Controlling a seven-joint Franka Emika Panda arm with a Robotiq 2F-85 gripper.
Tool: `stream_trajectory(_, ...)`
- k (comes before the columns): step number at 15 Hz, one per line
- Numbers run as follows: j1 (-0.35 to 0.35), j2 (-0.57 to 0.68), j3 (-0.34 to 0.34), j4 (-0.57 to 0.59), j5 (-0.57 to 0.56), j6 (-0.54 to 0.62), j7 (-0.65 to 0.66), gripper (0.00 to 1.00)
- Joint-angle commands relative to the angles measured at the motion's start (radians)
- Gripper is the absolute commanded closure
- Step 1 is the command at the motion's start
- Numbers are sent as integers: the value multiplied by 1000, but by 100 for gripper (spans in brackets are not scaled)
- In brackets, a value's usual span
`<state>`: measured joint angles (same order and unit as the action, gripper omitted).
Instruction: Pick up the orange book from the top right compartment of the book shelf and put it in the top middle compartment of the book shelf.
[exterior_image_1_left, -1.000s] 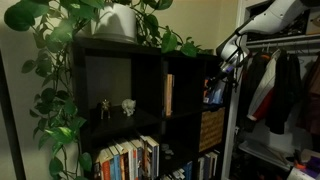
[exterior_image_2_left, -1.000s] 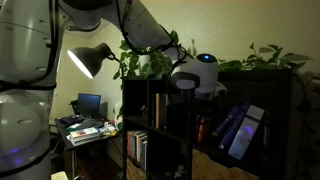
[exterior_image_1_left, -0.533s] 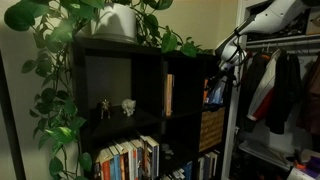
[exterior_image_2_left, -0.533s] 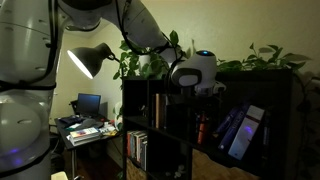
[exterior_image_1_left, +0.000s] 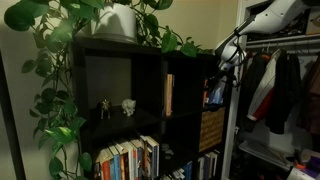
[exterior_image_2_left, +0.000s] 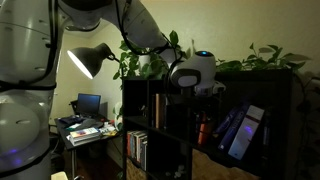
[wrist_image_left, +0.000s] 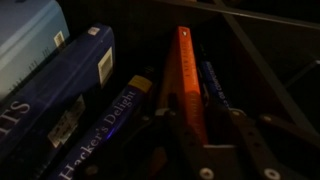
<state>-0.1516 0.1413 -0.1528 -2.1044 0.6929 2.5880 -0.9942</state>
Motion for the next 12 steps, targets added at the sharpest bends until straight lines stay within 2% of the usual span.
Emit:
stream_trajectory(1,-12,-46,13,-30,83,53,-81,34)
stream_trajectory(6,-16,-66,13,-51,209,91,-192,3)
stream_trajectory(9,-25,-54,14,-42,345,75,-283,0)
stream_trajectory(12,-40,-32,11,-25,527,41,-403,0)
